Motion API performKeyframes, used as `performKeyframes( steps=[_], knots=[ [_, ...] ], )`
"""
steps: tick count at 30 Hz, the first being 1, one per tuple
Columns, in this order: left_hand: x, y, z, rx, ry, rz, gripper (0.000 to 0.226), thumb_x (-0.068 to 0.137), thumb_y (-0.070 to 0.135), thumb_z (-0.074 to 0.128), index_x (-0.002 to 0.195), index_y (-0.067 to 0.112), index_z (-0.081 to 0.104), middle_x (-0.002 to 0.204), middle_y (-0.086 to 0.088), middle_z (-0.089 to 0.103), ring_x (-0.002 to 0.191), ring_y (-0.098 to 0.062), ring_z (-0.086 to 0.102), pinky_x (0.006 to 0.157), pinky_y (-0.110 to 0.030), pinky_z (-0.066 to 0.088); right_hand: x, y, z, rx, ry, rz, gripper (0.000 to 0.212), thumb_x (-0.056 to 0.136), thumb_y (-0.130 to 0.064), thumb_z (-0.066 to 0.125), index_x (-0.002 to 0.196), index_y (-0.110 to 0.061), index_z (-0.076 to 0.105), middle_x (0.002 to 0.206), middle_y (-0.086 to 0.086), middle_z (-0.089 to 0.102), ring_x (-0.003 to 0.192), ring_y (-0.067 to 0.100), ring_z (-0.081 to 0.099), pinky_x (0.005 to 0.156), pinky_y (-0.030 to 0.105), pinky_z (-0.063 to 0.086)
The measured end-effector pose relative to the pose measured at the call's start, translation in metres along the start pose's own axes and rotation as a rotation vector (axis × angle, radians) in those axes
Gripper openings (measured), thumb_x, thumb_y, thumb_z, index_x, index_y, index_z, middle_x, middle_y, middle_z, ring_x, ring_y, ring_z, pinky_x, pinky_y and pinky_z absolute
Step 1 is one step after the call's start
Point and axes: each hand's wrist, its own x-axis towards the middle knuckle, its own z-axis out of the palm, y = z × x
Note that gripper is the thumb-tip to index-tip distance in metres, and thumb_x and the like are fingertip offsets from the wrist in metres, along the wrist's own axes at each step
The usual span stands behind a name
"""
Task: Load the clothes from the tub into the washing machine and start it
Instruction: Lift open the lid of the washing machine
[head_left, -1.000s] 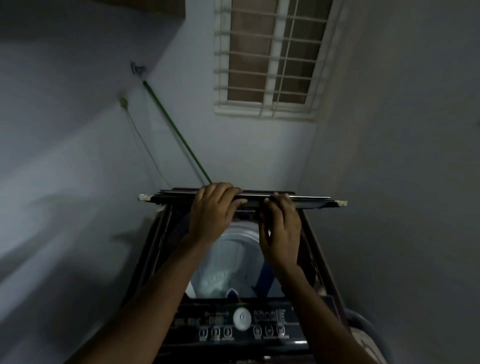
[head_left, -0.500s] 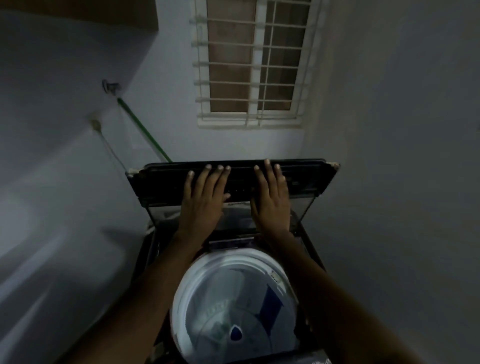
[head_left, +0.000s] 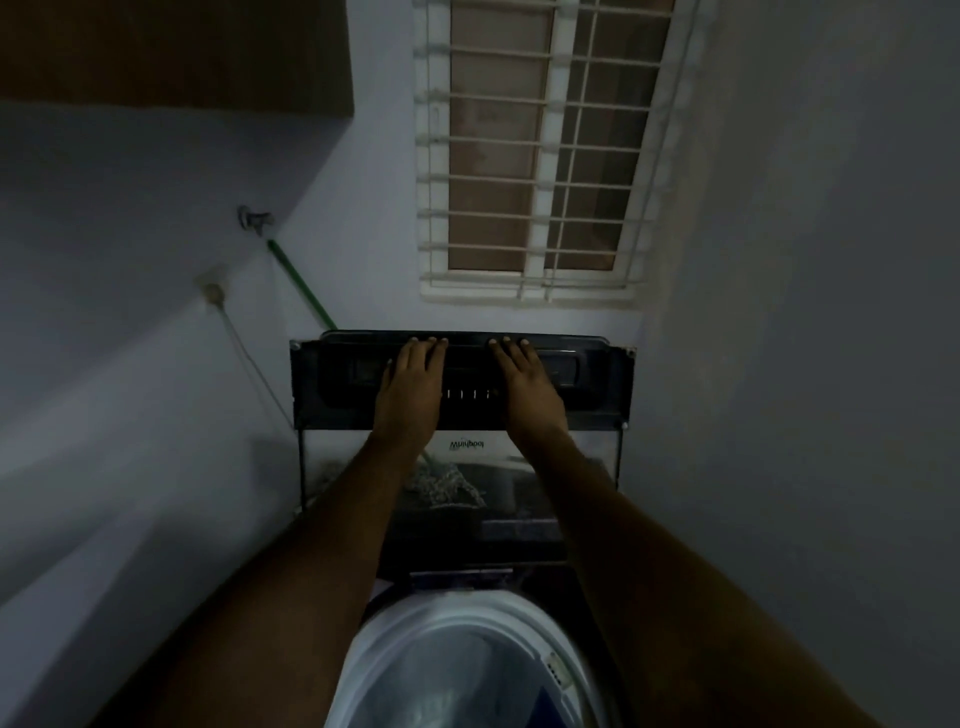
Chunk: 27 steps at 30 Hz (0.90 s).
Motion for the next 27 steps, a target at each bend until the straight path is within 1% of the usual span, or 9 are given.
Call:
performKeyframes(
  steps=[4, 10, 15, 16, 18, 20, 22, 25, 27],
  knots=[
    [0.019, -0.006, 0.013, -0.004, -0.063, -0.004, 0.083, 0.08, 0.005, 0.07, 0.15, 0.009, 0.026, 0.147, -0.015, 0.034, 0.141, -0.032, 0.025, 0.112, -0.048, 0.033, 0.02, 0.009, 0.008, -0.007, -0.092, 0.013, 0.082, 0.087, 0.011, 0.048, 0.152, -0.025, 0.015, 0.16, 0.0, 0.016, 0.148, 0.019, 0.005, 0.113, 0.044, 0.032],
    [0.025, -0.01, 0.021, -0.048, -0.076, 0.0, 0.081, 0.079, 0.004, 0.07, 0.149, 0.007, 0.029, 0.145, -0.017, 0.036, 0.138, -0.034, 0.028, 0.109, -0.049, 0.036, 0.026, 0.014, 0.017, -0.029, -0.138, 0.007, 0.079, 0.09, 0.006, 0.049, 0.153, -0.024, 0.011, 0.16, 0.001, 0.014, 0.148, 0.021, 0.003, 0.115, 0.044, 0.029],
    [0.024, -0.006, -0.001, -0.102, -0.192, -0.03, 0.076, 0.09, 0.021, 0.065, 0.152, 0.012, 0.023, 0.153, -0.013, 0.029, 0.145, -0.031, 0.019, 0.11, -0.052, 0.034, 0.024, 0.012, 0.001, 0.012, -0.206, -0.049, 0.076, 0.089, -0.007, 0.057, 0.152, -0.018, 0.015, 0.16, 0.006, 0.015, 0.148, 0.026, 0.004, 0.118, 0.047, 0.022],
    [0.019, -0.003, -0.007, -0.132, -0.184, -0.043, 0.073, 0.091, 0.024, 0.063, 0.152, 0.013, 0.024, 0.153, -0.011, 0.03, 0.145, -0.03, 0.021, 0.11, -0.052, 0.035, 0.019, 0.01, -0.003, 0.039, -0.169, -0.058, 0.072, 0.09, -0.01, 0.057, 0.151, -0.015, 0.02, 0.158, 0.009, 0.019, 0.148, 0.028, 0.007, 0.118, 0.047, 0.021],
    [0.002, 0.008, -0.018, -0.186, -0.1, -0.04, 0.063, 0.09, 0.025, 0.062, 0.146, 0.014, 0.036, 0.144, -0.01, 0.04, 0.136, -0.03, 0.035, 0.103, -0.047, 0.042, -0.001, 0.006, -0.013, 0.105, -0.017, -0.057, 0.059, 0.089, -0.011, 0.056, 0.144, -0.008, 0.036, 0.15, 0.014, 0.035, 0.142, 0.032, 0.025, 0.115, 0.041, 0.029],
    [-0.022, 0.022, -0.024, -0.216, -0.006, -0.028, 0.049, 0.09, 0.025, 0.06, 0.136, 0.014, 0.048, 0.132, -0.009, 0.049, 0.123, -0.028, 0.045, 0.095, -0.043, 0.047, -0.024, 0.005, -0.02, 0.172, 0.102, -0.039, 0.042, 0.089, -0.01, 0.056, 0.13, -0.005, 0.05, 0.135, 0.016, 0.047, 0.126, 0.031, 0.044, 0.101, 0.035, 0.041],
    [-0.049, 0.036, -0.028, -0.225, 0.039, -0.007, 0.043, 0.091, 0.025, 0.059, 0.131, 0.014, 0.052, 0.128, -0.007, 0.052, 0.12, -0.026, 0.048, 0.094, -0.04, 0.046, -0.046, 0.007, -0.024, 0.218, 0.125, -0.014, 0.032, 0.089, -0.011, 0.055, 0.121, -0.005, 0.054, 0.13, 0.015, 0.048, 0.116, 0.029, 0.048, 0.091, 0.033, 0.045],
    [-0.087, 0.055, -0.029, -0.234, 0.042, 0.003, 0.042, 0.091, 0.023, 0.058, 0.131, 0.013, 0.052, 0.13, -0.006, 0.053, 0.121, -0.025, 0.048, 0.098, -0.037, 0.043, -0.075, 0.014, -0.028, 0.191, 0.129, -0.012, 0.03, 0.089, -0.014, 0.055, 0.117, -0.005, 0.056, 0.126, 0.015, 0.05, 0.112, 0.03, 0.05, 0.089, 0.036, 0.049],
    [-0.11, 0.067, -0.029, -0.261, 0.059, 0.007, 0.04, 0.09, 0.021, 0.059, 0.129, 0.013, 0.054, 0.125, -0.005, 0.056, 0.117, -0.024, 0.052, 0.099, -0.036, 0.042, -0.097, 0.018, -0.03, 0.164, 0.122, -0.005, 0.03, 0.089, -0.015, 0.055, 0.117, -0.004, 0.057, 0.123, 0.015, 0.053, 0.111, 0.031, 0.052, 0.089, 0.035, 0.048]
  ],
)
